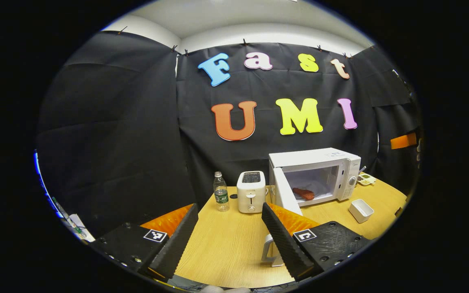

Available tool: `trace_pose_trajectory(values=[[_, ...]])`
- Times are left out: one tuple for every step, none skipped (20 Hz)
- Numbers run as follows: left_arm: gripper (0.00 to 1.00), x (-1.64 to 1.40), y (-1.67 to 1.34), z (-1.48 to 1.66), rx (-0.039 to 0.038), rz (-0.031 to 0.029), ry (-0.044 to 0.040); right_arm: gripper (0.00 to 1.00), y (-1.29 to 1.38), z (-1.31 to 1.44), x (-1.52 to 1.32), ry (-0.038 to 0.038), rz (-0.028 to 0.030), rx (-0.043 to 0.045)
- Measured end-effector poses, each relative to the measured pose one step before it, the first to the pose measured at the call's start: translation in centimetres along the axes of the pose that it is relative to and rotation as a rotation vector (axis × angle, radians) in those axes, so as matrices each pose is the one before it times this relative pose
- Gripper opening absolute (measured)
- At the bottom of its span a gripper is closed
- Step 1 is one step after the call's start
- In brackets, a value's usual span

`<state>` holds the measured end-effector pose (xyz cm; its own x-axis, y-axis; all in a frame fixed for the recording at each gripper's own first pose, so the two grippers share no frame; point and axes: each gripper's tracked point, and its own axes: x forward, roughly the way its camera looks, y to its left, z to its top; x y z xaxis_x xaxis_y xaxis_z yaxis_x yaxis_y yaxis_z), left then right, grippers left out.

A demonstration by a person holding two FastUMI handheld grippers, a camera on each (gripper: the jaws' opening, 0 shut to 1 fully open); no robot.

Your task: Open the microwave oven with the left hand, put the food in, and close the microwave oven.

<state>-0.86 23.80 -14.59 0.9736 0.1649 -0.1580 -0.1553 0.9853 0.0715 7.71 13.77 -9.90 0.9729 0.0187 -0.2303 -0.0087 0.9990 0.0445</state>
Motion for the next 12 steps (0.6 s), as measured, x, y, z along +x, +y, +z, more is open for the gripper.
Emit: trace_pose_trajectory(values=[[0.88, 0.181, -0.03, -0.339, -0.00027, 0.00035, 0.00634, 1.0, -0.364, -0.104, -0.48, 0.00381, -0.00681, 0.01065], [0.93, 0.094, 0.065, -0.245, -0.00072, -0.00366, 0.00578, 0.91, -0.038, 0.032, -0.382, 0.00112, -0.0024, 0.00799], [0.82, 0.205, -0.153, -0.455, -0.00142, -0.0013, 0.00457, 1.0, -0.061, 0.052, -0.254, 0.00245, 0.00063, 0.00338], [0.59, -0.049, -0.135, -0.147, -0.00565, -0.01307, -0.00219, 1.0, -0.112, 0.036, -0.122, 0.00078, -0.00004, -0.00255], [0.35, 0.136, 0.185, 0.284, 0.00068, 0.01933, -0.02035, 1.0, -0.096, 0.018, -0.075, 0.00346, -0.00165, -0.00529], [0.12, 0.489, 0.658, -0.62, -0.00107, 0.02713, 0.00097, 1.0, -0.144, 0.149, 0.135, 0.00054, 0.0012, -0.00039], [0.0, 0.32, 0.375, -0.71, -0.00397, 0.01327, 0.01025, 1.0, -0.044, 0.056, -0.019, 0.00327, 0.00022, 0.00138], [0.02, 0.191, -0.482, -0.63, -0.00349, -0.0145, -0.0019, 1.0, 0.073, -0.147, -0.061, 0.00157, 0.00124, 0.00246], [0.0, 0.442, -0.233, -0.463, -0.00006, -0.01334, 0.00603, 1.0, -0.063, -0.071, -0.242, 0.00427, 0.00063, 0.00351], [0.0, 0.651, -0.182, -0.989, 0.00686, -0.00302, 0.01241, 1.0, -0.064, -0.234, -0.201, 0.00543, 0.00158, 0.00131], [0.0, 0.473, -0.344, -1.135, 0.00274, -0.00916, 0.02191, 1.0, -0.129, -0.114, -0.249, 0.01039, 0.00041, -0.00492], [0.0, 0.226, -0.321, -0.427, 0.0072, -0.00404, 0.00341, 1.0, -0.213, 0.048, -0.166, 0.00166, -0.00339, -0.0051]])
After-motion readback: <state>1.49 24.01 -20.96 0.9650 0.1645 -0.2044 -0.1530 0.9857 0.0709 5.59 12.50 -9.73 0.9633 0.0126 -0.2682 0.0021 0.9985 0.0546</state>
